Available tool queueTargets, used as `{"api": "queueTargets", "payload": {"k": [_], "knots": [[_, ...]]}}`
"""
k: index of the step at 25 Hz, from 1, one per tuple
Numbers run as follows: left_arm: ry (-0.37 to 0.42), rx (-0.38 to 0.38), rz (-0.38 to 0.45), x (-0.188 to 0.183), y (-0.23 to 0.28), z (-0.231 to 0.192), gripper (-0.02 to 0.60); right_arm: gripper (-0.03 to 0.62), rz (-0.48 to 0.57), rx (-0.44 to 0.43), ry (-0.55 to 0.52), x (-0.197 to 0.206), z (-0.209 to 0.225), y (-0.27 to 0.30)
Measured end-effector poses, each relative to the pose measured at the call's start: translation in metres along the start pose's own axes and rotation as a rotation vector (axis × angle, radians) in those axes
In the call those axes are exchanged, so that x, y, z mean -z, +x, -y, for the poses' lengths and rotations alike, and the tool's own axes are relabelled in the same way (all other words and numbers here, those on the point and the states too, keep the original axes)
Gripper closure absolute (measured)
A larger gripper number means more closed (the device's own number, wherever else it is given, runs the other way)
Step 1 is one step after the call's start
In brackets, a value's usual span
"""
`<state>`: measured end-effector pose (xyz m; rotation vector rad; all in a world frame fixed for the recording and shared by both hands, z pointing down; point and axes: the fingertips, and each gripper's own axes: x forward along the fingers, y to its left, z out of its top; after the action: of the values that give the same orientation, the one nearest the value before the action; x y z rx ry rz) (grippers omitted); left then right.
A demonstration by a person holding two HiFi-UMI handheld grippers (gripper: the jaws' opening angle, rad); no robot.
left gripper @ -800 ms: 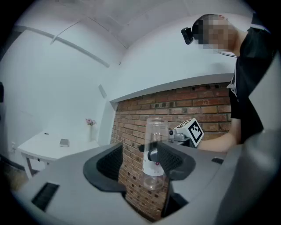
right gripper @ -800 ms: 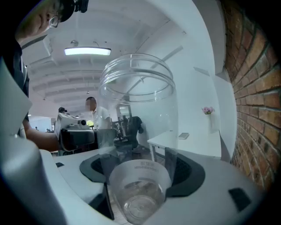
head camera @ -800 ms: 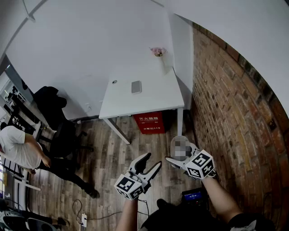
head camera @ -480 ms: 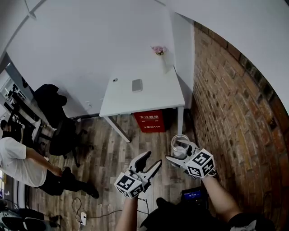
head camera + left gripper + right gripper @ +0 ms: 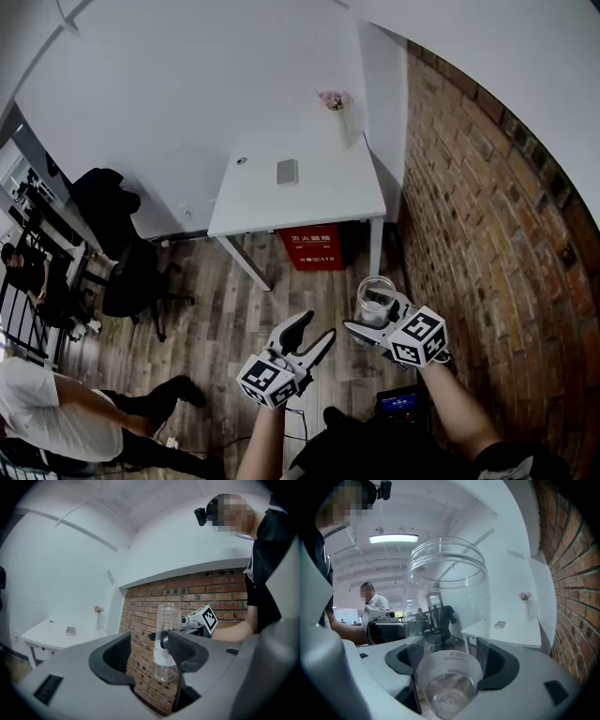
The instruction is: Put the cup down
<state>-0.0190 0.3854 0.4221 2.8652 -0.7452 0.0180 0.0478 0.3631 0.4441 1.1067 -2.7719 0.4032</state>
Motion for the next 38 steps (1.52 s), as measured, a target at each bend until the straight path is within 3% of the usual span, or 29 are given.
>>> {"api": "queueTargets", "payload": {"k": [8, 24, 30, 38], "knots": [[-0.013, -0.023, 0.006, 0.004, -0.009, -0.009, 0.328, 0.235, -0.009, 0.001, 0.014, 0.006, 0.002, 0.005], [-0.022, -0.007, 0.006, 0.011, -0.056, -0.08, 0.331, 0.235, -0.018, 0.037, 0.025, 0.006, -0.021, 0.077], [-0.043, -0.016, 0.004, 0.015, -0.05, -0.104, 0.333, 0.235, -0.016, 0.033, 0.043, 0.003, -0.006, 0.098], [-0.049, -0.053, -0.009, 0.015, -0.014, -0.159, 0.333, 0.235, -0.012, -0.009, 0.055, -0.008, 0.045, 0.142]]}}
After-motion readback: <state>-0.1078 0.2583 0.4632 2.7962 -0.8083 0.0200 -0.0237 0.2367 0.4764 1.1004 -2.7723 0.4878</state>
